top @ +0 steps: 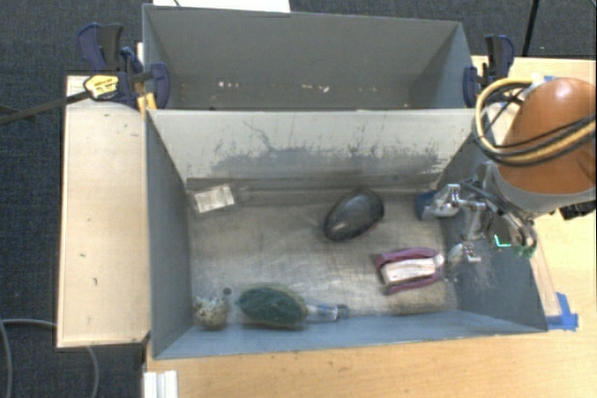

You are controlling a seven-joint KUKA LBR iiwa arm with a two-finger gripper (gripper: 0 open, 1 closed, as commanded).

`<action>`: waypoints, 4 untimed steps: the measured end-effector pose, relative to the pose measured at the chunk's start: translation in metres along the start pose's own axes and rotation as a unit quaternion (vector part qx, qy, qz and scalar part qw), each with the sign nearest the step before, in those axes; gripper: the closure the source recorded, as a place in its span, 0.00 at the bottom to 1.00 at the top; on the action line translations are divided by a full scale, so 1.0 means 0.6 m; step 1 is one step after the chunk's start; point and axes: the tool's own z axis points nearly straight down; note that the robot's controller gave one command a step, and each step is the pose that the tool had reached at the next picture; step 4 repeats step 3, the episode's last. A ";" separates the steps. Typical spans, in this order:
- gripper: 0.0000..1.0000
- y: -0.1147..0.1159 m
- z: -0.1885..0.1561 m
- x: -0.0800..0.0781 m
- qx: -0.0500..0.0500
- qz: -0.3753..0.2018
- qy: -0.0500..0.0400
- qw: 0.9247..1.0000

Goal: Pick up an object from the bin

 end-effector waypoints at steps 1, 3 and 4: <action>0.00 -0.002 0.142 -0.002 0.001 -0.047 -0.006 0.999; 1.00 -0.006 -0.130 0.000 0.002 -0.210 -0.006 0.978; 1.00 -0.006 -0.130 0.000 0.002 -0.210 -0.006 0.978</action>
Offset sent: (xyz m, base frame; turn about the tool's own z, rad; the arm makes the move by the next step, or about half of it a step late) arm -0.0015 -0.0011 -0.0854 -0.0961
